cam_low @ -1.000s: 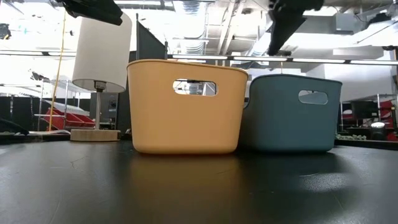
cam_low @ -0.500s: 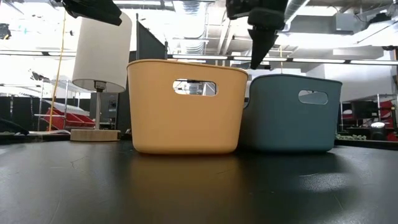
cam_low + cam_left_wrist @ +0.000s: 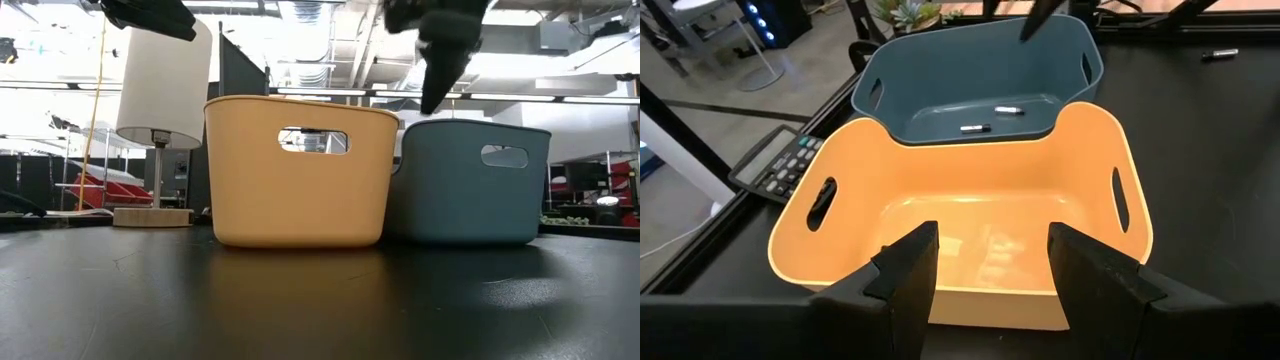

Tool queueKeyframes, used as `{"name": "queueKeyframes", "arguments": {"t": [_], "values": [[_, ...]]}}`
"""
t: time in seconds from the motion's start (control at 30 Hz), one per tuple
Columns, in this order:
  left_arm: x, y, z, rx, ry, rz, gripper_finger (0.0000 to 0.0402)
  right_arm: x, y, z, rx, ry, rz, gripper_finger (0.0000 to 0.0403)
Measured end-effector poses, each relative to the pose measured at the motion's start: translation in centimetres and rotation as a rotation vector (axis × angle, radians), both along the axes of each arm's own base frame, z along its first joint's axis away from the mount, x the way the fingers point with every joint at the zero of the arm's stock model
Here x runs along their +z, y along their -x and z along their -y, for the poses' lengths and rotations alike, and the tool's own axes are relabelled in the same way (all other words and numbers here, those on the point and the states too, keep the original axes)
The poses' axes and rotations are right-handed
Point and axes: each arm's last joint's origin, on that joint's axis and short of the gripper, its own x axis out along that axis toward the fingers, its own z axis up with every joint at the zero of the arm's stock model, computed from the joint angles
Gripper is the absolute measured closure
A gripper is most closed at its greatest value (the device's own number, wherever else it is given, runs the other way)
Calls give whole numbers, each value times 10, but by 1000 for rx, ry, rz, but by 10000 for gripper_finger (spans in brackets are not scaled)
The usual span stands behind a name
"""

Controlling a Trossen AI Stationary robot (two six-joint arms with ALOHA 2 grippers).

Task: Sort batteries
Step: Put the silver battery into the blue bin

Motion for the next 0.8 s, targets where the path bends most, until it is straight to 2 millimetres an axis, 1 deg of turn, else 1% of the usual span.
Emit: {"name": "queueKeyframes", "arguments": {"t": [0.07,0.13,0.23,0.33,0.43,0.53,0.67,0.8], "values": [[0,0,0,0,1,0,217,10,11,-6,-13,-10,39,157],[0,0,0,3,5,2,217,23,25,-18,-23,-26,92,150],[0,0,0,4,9,4,217,41,50,-47,1,-68,175,150],[0,0,0,4,9,4,217,46,78,-74,-38,-112,176,156],[0,0,0,3,6,2,217,42,105,-100,-140,-136,136,165],[0,0,0,1,1,-1,217,32,125,-130,-242,-189,89,169],[0,0,0,0,-1,-1,217,19,145,-164,-372,-248,54,170],[0,0,0,0,-2,-1,217,-2,157,-194,-463,-239,4,170]]}}
